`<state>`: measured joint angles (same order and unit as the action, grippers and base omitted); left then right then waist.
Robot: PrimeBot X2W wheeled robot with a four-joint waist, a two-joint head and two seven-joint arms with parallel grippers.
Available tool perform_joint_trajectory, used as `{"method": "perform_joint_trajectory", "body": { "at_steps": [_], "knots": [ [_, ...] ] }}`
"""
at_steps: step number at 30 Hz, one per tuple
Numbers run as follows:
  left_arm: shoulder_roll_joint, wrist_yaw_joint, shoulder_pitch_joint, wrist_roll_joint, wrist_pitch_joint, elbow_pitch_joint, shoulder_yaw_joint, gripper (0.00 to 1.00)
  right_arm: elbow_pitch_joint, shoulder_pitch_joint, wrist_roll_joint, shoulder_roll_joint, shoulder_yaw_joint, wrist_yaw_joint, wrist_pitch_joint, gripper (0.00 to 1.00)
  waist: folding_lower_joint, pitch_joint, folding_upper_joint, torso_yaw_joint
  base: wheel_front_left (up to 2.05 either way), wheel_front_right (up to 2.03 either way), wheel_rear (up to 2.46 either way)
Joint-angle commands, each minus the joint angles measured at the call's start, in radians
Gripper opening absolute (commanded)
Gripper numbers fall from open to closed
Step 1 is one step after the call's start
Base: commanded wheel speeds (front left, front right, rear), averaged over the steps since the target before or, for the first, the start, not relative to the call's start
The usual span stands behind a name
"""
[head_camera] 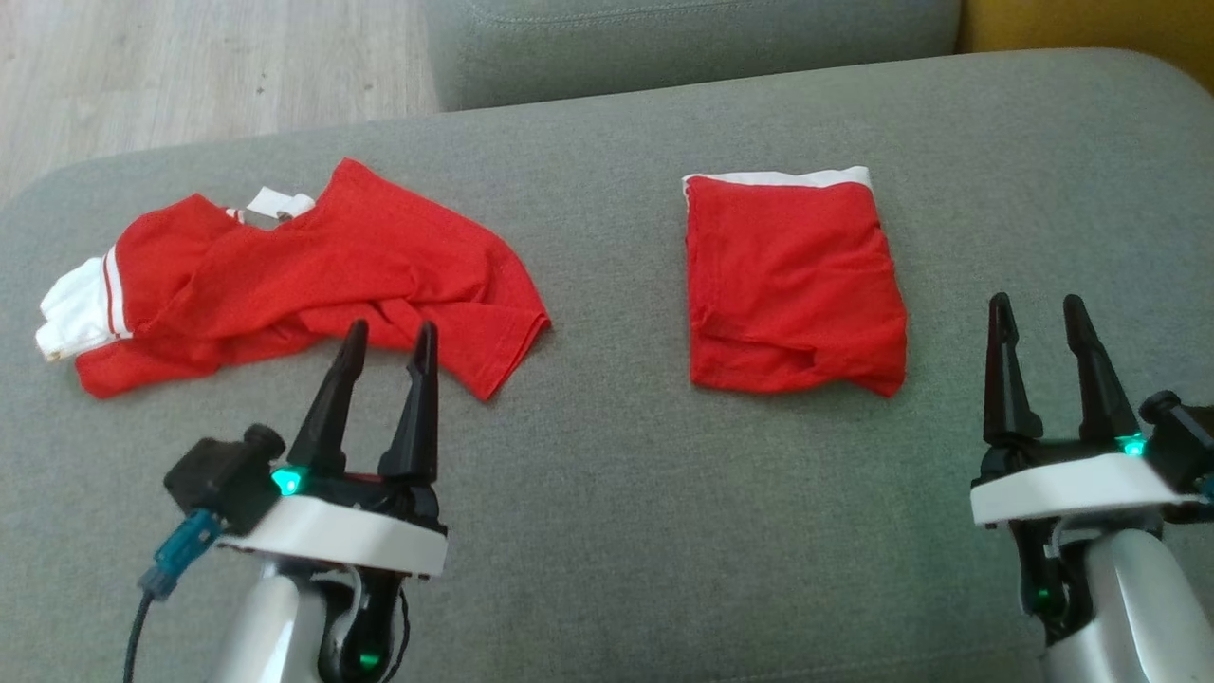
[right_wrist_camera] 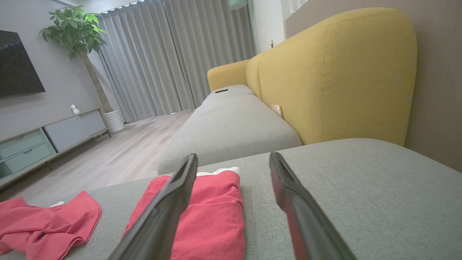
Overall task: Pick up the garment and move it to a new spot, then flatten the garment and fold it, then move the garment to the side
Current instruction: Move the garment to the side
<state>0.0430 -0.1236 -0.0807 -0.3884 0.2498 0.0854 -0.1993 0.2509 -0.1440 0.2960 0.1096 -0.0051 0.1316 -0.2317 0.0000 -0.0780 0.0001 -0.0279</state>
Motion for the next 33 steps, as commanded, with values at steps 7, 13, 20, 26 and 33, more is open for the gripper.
{"method": "perform_joint_trajectory", "body": {
  "at_steps": [7, 13, 20, 26, 33],
  "knots": [
    [0.007, -0.004, -0.05, 0.005, 0.012, -0.038, 0.015, 1.0, -0.024, -0.046, -0.032, -0.002, -0.006, -0.001, -0.012, 1.0, 0.0, -0.031, -0.0001, 0.022, 0.0, 0.0, 0.0],
    [0.007, -0.005, -0.08, 0.007, 0.012, -0.035, -0.004, 1.0, 0.023, -0.111, -0.058, 0.011, -0.043, -0.001, 0.071, 1.0, 0.0, -0.094, -0.0001, 0.058, 0.0, 0.0, 0.0],
    [0.007, -0.006, -0.113, 0.002, 0.012, -0.03, -0.026, 1.0, 0.13, -0.226, -0.017, 0.029, -0.06, -0.001, 0.228, 1.0, 0.0, -0.165, -0.0001, 0.106, 0.0, 0.0, 0.0],
    [0.007, -0.006, -0.133, -0.003, 0.012, -0.023, -0.044, 1.0, 0.245, -0.298, 0.01, 0.024, -0.099, -0.001, 0.346, 1.0, 0.0, -0.191, -0.0001, 0.135, 0.0, 0.0, 0.0],
    [0.007, -0.007, -0.141, -0.016, 0.012, -0.024, -0.049, 1.0, 0.348, -0.365, 0.039, 0.008, -0.118, -0.001, 0.403, 1.0, 0.0, -0.215, -0.0001, 0.157, 0.0, 0.0, 0.0]
  ]
}}
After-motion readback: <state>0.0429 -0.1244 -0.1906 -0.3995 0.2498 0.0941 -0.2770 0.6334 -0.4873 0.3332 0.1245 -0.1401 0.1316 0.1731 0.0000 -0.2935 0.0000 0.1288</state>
